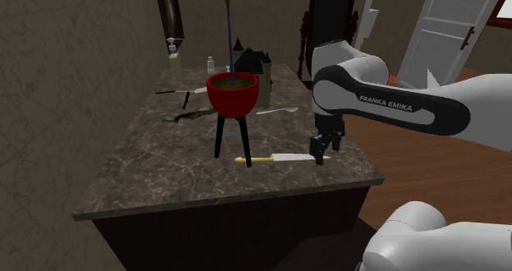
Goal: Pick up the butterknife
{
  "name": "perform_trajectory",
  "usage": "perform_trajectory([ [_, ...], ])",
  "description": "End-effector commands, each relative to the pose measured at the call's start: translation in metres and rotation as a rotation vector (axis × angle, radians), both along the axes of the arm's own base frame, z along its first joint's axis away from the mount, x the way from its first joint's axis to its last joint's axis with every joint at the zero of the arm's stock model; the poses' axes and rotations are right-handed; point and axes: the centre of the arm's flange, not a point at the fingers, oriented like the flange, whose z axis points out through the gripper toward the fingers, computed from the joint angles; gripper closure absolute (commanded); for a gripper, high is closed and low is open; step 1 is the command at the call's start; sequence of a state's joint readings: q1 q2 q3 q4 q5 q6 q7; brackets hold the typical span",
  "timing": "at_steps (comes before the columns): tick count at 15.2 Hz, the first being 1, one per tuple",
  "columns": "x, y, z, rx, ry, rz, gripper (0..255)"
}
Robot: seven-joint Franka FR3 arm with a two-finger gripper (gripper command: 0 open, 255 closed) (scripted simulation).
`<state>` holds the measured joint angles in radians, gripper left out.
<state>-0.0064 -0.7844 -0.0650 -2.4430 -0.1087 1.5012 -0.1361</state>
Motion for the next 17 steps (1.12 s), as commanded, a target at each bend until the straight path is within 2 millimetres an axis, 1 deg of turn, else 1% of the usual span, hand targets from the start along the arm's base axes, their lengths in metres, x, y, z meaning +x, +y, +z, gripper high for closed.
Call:
perform_trajectory([
  [1,0.0,0.0,0.0,0.0,0.0,0.0,0],
  [5,0.051,-0.003,0.0,0.003,-0.003,0.141,0],
  [9,0.101,0.002,0.001,0.005,-0.006,0.282,0],
  [13,0.15,0.013,0.001,0.008,-0.009,0.423,0],
  [17,0.198,0.031,0.002,0.01,-0.012,0.564,0],
])
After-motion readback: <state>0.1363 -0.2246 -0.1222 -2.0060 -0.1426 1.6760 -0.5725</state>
